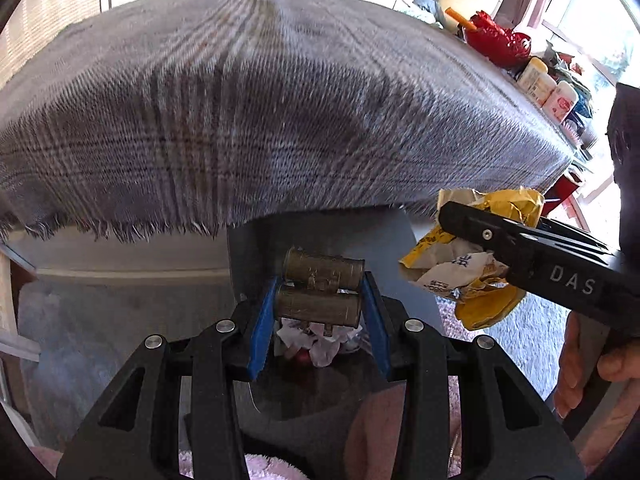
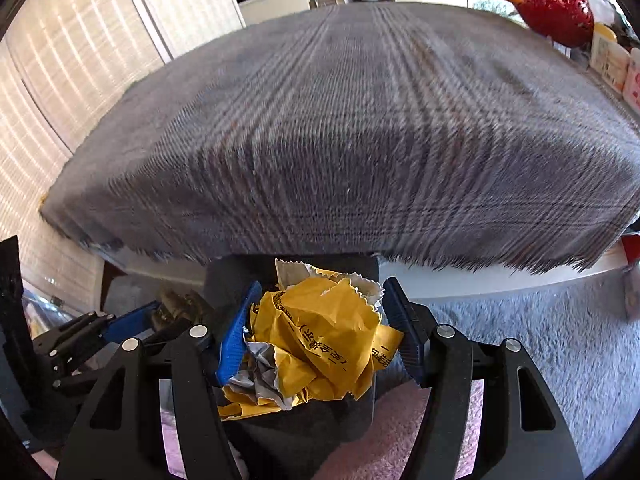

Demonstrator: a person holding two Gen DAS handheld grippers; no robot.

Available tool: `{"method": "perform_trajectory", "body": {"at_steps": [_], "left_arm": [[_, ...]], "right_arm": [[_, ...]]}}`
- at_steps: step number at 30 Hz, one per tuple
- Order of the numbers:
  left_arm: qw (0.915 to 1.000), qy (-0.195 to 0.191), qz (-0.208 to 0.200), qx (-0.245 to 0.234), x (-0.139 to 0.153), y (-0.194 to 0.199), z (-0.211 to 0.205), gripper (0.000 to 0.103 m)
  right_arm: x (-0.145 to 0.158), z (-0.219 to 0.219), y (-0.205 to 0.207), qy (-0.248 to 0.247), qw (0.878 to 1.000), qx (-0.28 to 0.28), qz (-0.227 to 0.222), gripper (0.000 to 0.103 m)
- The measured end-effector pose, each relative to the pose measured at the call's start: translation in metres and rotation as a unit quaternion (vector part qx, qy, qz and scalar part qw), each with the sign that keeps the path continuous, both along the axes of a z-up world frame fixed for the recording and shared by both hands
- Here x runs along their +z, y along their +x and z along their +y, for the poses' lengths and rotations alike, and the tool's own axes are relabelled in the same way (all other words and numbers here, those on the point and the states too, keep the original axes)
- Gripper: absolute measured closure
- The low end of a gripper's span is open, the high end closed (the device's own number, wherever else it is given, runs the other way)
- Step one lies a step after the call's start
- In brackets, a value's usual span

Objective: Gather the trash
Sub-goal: 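Lower both held items into the bin and open both tools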

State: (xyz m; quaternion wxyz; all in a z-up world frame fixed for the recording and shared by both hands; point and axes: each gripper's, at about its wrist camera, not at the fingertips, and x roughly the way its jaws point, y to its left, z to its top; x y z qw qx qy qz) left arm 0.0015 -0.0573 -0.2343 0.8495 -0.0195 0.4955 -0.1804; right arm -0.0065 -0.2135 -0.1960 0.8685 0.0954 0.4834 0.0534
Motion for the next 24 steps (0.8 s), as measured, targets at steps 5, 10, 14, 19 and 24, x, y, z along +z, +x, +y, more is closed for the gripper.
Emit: {"method": "perform_trajectory", "body": {"at_steps": [5, 10, 14, 19, 24], "left_arm": [[0.9999, 0.001, 0.013, -0.001, -0.007, 0.002, 0.002, 0.064], [0.9998, -0.006, 0.02, -0.002, -0.009, 0.004, 0.003, 0.064], [0.9996, -0.015, 0.023, -0.006, -0.01, 0.003, 0.003, 0.066], [0.9996, -0.021, 0.021, -0.003, -0.007, 0.003, 0.006, 0.054], [0.9999, -0.009, 0.006, -0.002, -0.001, 0.0, 0.008, 0.039]], "right_arm": [[-0.005, 0.004, 0.007, 0.004, 1.0, 0.002, 0.008, 0.038], [-0.01, 0.01, 0.012, 0.012, 1.0, 0.01, 0.02, 0.036], [-0.011, 0.014, 0.014, 0.013, 1.0, 0.012, 0.023, 0.034], [-0.008, 0.011, 0.016, 0.022, 1.0, 0.003, 0.02, 0.02], [0.0, 0.005, 0.014, 0.026, 1.0, -0.01, 0.013, 0.011]]}}
